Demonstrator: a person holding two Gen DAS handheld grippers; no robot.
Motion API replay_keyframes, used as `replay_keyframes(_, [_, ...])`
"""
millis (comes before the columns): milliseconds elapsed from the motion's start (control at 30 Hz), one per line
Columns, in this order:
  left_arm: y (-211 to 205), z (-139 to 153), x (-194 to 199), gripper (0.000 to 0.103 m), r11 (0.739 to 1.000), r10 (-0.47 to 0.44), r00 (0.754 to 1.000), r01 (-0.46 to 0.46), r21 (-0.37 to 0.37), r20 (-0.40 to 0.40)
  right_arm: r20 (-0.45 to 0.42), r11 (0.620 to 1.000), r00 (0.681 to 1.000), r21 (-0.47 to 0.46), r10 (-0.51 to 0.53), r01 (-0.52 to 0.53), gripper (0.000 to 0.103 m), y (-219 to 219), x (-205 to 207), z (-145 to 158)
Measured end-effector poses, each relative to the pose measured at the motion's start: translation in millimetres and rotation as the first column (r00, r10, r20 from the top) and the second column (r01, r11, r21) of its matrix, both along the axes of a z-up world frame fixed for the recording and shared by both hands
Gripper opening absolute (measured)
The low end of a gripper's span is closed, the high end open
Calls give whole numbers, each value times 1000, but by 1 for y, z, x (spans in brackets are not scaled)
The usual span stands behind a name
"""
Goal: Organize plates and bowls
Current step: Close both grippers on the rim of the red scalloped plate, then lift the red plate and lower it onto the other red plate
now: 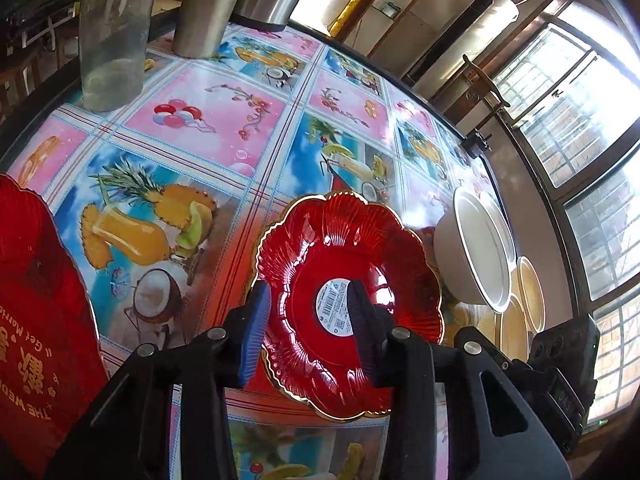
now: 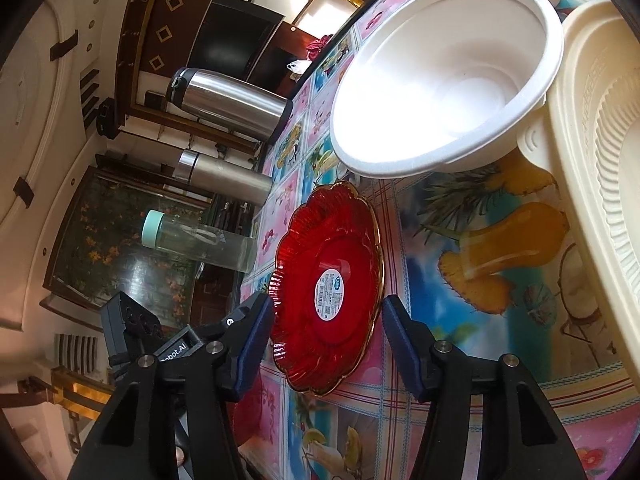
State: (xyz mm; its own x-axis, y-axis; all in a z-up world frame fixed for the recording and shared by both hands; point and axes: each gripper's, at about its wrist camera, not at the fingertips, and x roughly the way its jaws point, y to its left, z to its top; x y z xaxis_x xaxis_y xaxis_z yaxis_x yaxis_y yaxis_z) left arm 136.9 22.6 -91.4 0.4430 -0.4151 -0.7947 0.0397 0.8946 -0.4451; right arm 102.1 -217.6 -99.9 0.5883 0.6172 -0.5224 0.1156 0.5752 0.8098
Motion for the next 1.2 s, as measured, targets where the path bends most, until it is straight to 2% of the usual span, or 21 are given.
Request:
replay_keyframes(100, [-1, -7, 0, 36, 1000, 4, 1000, -4, 8, -26, 2, 1000, 1000, -22, -20, 20, 47, -2, -1, 0])
replay_keyframes(233, [1, -6, -1, 36, 1000, 22, 999, -21, 8, -29, -14, 996, 999, -84, -36, 34, 24, 0, 1, -2])
replay_keyframes(267, [1, -6, -1, 35, 1000, 24, 999, -24, 15, -29, -22, 995, 999, -92, -36, 34, 22, 0, 2, -4])
replay_keyframes(333, [0, -6, -1, 29, 999, 32, 999, -31, 33, -36, -33, 995, 999, -96, -33, 30, 20, 1, 3, -7])
replay_keyframes(433, [6, 3, -7, 28, 999, 34, 999, -34, -13, -26, -38, 995, 999, -95, -22, 19, 20, 3, 4, -10])
replay_keyframes(533, [11, 16, -10, 29, 997, 60, 998, -61, 37, 17, -35, 994, 999, -107, -16, 12, 20, 6, 4, -9])
replay_keyframes(600, [16, 15, -10, 29, 993, 91, 996, -90, 78, 2, -37, 994, 999, -109, -14, 10, 20, 6, 3, -10])
replay_keyframes(700, [22, 6, -7, 29, 990, 115, 993, -112, 81, -32, -38, 994, 999, -108, -14, 10, 20, 5, 3, -10])
replay_keyframes(900, [13, -2, -4, 29, 990, 103, 994, -99, 104, -41, -32, 993, 999, -115, -15, 11, 20, 5, 2, -10])
replay_keyframes(1000, [8, 0, -4, 29, 992, 85, 995, -80, 95, -45, -32, 992, 999, -125, -20, 16, 16, 5, 2, -10])
replay_keyframes(1133, [-1, 4, -5, 29, 988, 66, 997, -61, 141, -32, -35, 991, 999, -128, -31, 26, 12, 3, 2, -11])
replay_keyframes(1200, [1, -2, -3, 29, 989, 75, 996, -68, 132, -52, -30, 991, 999, -135, -30, 26, 10, 3, 2, -11])
